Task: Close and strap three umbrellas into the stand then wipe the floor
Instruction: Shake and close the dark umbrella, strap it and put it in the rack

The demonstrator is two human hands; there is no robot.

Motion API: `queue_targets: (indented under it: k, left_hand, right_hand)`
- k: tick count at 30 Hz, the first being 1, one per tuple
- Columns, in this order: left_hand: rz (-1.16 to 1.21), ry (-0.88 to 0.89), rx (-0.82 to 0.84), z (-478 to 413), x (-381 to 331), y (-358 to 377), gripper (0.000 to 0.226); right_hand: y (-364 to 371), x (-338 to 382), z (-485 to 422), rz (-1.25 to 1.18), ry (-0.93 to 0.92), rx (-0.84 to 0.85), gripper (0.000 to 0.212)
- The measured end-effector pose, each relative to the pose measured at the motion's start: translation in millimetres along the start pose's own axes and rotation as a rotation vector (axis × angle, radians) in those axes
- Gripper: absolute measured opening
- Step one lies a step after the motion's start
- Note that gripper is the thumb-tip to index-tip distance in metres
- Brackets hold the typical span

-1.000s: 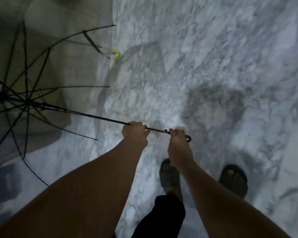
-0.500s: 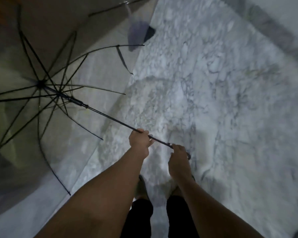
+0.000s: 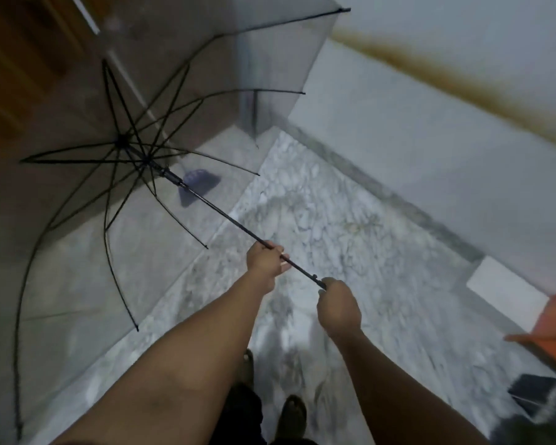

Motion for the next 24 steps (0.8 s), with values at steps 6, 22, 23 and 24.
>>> queue_targets:
  k: [6,22,23,24]
  left_hand:
    - [-0.059,0.064,0.234,-13,-64,68,0.017]
    - [-0.061,0.166,0.663,-125,-229,236,0.020]
    - [-0.063,0.157,0.682,-131,-234,243,0.023]
    - [-0.073,0.149,0.698,-138,-238,250,0.024]
  right_hand:
    - [-76,20,-26,-0.002,0.061,-0.143,0.019]
    - [-211,115,-161,0.015,0.195,-0.376,0.022]
    - [-212,117,-169,0.037,0.203,-0.379,0.022]
    - [-215,119,-178,0.061,0.210,-0.390,0.022]
Point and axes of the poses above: each hand's wrist, its own z-axis away from the middle knuckle, its own y-axis out of the palm, x = y × z, the point moved 6 cm from there along -z, towards the middle knuckle, and after that the axes turned 10 degrees about y, right-handed, at the moved point
